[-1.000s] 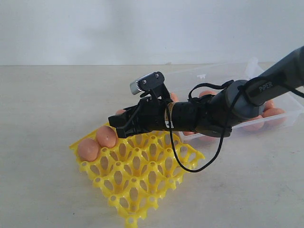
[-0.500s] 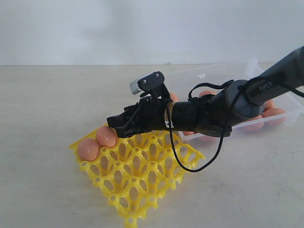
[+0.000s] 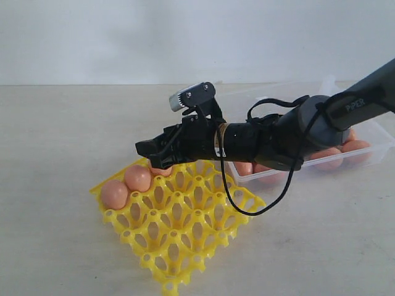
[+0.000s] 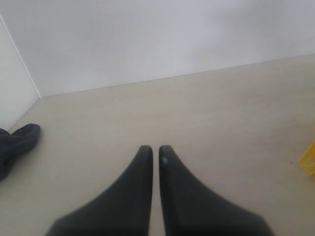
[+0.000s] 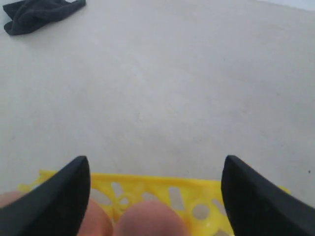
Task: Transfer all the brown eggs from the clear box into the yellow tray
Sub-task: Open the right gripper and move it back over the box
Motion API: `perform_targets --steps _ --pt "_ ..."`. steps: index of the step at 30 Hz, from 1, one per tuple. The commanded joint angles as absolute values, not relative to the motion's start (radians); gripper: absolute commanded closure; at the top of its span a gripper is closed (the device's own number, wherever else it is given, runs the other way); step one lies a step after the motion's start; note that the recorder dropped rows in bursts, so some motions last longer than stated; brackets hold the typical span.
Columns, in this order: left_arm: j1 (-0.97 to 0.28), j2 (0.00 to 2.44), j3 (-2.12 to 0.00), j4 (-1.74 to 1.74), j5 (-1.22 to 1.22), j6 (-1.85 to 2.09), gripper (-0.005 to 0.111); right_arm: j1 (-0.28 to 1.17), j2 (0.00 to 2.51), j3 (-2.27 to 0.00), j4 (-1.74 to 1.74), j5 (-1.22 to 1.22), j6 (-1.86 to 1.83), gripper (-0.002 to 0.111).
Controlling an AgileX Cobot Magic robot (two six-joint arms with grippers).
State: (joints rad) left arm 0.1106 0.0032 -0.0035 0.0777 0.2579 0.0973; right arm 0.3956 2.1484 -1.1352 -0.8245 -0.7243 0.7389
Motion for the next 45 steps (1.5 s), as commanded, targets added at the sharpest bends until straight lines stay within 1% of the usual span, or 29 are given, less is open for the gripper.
perform_targets --steps 1,6,11,16,18,20,23,25,28,31,36,45 --pt "0.106 0.000 0.000 0.076 0.250 0.094 0.103 0.396 2.073 -1.140 -0.815 -0.723 0.723 0.042" --pt "0.106 0.000 0.000 0.076 0.250 0.094 0.103 0.396 1.966 -1.140 -0.817 -0.679 0.723 0.042" --pt "0.106 0.000 0.000 0.076 0.250 0.094 0.103 0.396 1.826 -1.140 -0.887 -0.507 0.794 0.042" --pt "0.106 0.000 0.000 0.076 0.250 0.094 0.103 0.396 1.680 -1.140 -1.057 -0.131 0.960 0.042" --pt "0.106 0.000 0.000 0.076 0.250 0.094 0.103 0.396 1.627 -1.140 -1.068 0.085 0.967 0.042" --pt "0.106 0.000 0.000 0.076 0.250 0.094 0.103 0.396 1.591 -1.140 -1.066 0.280 0.929 0.042" --pt "0.106 0.000 0.000 0.076 0.250 0.094 0.103 0.396 1.569 -1.140 -1.023 0.590 0.750 0.042" --pt "0.106 0.000 0.000 0.076 0.250 0.094 0.103 0.384 1.572 -1.140 -0.986 0.715 0.662 0.042" --pt "0.106 0.000 0.000 0.076 0.250 0.094 0.103 0.346 1.590 -1.140 -0.886 0.785 0.633 0.042" --pt "0.106 0.000 0.000 0.076 0.250 0.094 0.103 0.311 1.626 -1.154 -0.724 0.869 0.482 0.042" --pt "0.106 0.000 0.000 0.076 0.250 0.094 0.103 0.278 1.721 -1.244 -0.466 1.020 0.217 0.042" --pt "0.106 0.000 0.000 0.076 0.250 0.094 0.103 0.278 1.877 -1.420 -0.535 1.043 0.121 0.042"
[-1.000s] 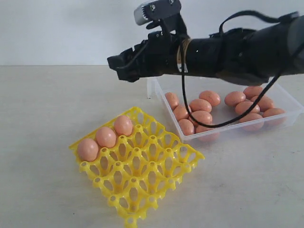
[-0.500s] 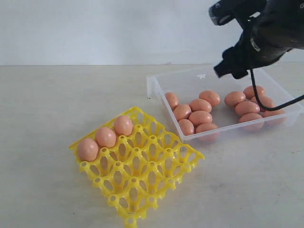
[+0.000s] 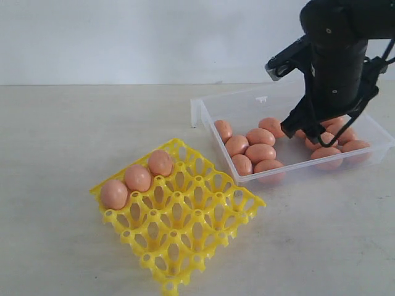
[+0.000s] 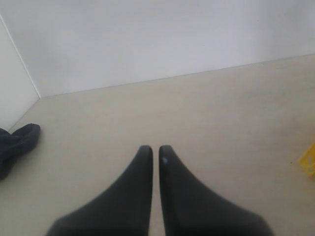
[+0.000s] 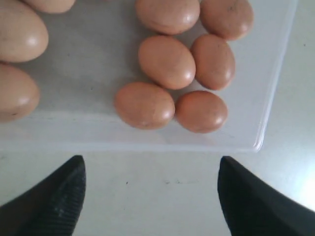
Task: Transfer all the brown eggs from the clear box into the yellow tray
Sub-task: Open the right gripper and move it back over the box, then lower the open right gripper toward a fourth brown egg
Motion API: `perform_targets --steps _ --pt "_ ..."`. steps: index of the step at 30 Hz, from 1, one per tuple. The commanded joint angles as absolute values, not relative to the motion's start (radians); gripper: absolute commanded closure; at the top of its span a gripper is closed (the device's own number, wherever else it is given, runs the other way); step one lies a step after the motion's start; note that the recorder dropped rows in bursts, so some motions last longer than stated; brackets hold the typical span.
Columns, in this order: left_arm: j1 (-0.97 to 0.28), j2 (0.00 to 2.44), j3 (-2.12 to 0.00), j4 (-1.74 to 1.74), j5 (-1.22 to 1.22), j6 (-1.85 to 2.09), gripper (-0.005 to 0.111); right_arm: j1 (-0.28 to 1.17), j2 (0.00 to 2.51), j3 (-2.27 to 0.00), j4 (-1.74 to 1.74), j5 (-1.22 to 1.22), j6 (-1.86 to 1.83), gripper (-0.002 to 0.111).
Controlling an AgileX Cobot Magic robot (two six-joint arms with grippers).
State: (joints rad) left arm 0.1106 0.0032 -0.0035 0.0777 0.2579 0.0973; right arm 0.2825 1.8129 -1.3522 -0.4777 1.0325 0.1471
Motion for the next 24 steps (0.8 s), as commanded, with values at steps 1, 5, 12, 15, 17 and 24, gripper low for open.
perform_targets --steps 1,5,12,15,17,24 --pt "0.106 0.000 0.000 0.076 0.250 0.094 0.103 0.278 1.915 -1.437 -0.567 1.040 0.121 0.042" --pt "0.106 0.000 0.000 0.076 0.250 0.094 0.103 0.241 2.019 -1.447 -0.600 0.954 0.043 0.042" --pt "0.106 0.000 0.000 0.076 0.250 0.094 0.103 0.139 2.049 -1.447 -0.505 0.714 -0.037 0.042" --pt "0.106 0.000 0.000 0.076 0.250 0.094 0.103 0.137 2.063 -1.447 -0.447 0.673 -0.091 0.042" --pt "0.106 0.000 0.000 0.076 0.250 0.094 0.103 0.137 2.074 -1.447 -0.454 0.691 -0.092 0.042" --pt "0.106 0.000 0.000 0.076 0.250 0.094 0.103 0.134 2.099 -1.447 -0.454 0.728 -0.092 0.042"
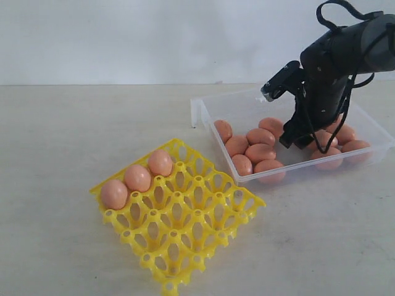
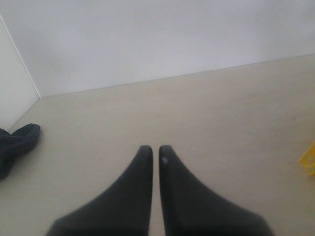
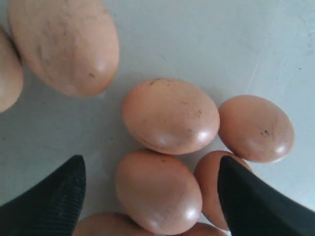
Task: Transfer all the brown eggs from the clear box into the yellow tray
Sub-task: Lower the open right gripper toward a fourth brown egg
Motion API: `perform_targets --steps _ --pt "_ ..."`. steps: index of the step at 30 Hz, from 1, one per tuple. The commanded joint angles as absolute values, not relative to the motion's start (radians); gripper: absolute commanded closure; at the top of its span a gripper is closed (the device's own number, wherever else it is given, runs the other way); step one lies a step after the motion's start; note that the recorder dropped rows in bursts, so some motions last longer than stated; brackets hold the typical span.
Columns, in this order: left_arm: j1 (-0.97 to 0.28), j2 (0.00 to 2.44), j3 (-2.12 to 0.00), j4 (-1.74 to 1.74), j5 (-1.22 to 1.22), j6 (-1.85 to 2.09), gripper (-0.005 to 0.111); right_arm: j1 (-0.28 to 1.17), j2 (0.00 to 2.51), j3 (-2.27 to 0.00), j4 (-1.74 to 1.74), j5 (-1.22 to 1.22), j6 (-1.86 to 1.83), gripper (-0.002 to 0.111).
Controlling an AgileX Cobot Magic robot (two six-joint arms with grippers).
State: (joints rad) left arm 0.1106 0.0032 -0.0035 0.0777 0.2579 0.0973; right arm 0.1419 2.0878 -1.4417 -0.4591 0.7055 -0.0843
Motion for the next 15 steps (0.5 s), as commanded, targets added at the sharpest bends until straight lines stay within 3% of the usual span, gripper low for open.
perform_targets --steps 1,8,10,13,15 --pt "0.106 0.000 0.000 0.076 0.250 0.094 0.103 0.131 2.105 -1.447 -0.452 0.730 -0.092 0.042" --pt "0.106 0.000 0.000 0.076 0.250 0.094 0.103 0.096 2.139 -1.447 -0.452 0.706 -0.076 0.043" --pt "0.106 0.000 0.000 0.076 0.250 0.094 0.103 0.090 2.141 -1.447 -0.447 0.691 -0.051 0.050" --pt "0.106 0.000 0.000 0.076 0.250 0.094 0.103 0.090 2.141 -1.447 -0.447 0.687 -0.029 0.078" --pt "0.106 0.000 0.000 0.076 0.250 0.094 0.103 0.090 2.141 -1.447 -0.447 0.687 -0.029 0.106"
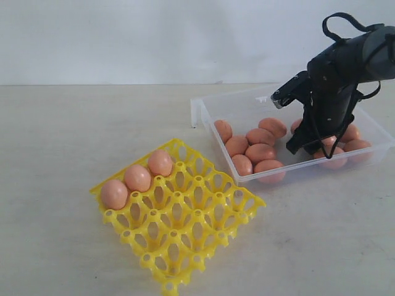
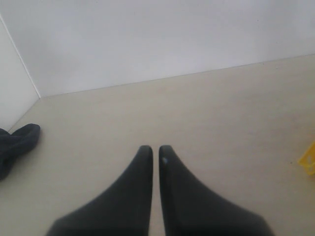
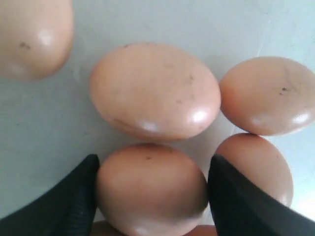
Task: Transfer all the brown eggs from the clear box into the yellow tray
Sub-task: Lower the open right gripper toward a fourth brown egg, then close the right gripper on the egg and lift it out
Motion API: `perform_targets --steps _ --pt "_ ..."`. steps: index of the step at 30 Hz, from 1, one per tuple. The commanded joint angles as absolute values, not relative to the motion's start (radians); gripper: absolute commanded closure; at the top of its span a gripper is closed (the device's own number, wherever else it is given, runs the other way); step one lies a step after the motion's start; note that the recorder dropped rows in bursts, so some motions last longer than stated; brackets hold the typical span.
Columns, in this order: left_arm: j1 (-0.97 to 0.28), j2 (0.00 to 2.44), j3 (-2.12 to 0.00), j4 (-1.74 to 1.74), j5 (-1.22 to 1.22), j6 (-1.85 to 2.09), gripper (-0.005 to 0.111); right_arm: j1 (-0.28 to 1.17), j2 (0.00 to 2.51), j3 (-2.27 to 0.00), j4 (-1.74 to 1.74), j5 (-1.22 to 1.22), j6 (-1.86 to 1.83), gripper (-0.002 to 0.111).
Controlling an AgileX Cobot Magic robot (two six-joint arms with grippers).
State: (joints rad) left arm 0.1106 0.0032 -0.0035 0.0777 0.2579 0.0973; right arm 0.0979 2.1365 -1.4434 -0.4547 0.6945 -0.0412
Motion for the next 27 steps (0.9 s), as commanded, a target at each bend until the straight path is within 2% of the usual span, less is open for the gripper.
perform_targets --steps 1,18,23,27 --pt "0.106 0.000 0.000 0.076 0.250 0.094 0.103 0.090 2.141 -1.447 -0.443 0.687 -0.023 0.108" --pt "0.106 0.000 0.000 0.076 0.250 0.094 0.103 0.090 2.052 -1.447 -0.288 0.685 -0.020 0.107" --pt "0.106 0.000 0.000 0.076 0.250 0.094 0.103 0.090 2.005 -1.447 -0.215 0.666 0.095 0.107" --pt "0.106 0.000 0.000 0.076 0.250 0.094 0.103 0.090 1.936 -1.368 -0.074 0.547 0.106 0.107"
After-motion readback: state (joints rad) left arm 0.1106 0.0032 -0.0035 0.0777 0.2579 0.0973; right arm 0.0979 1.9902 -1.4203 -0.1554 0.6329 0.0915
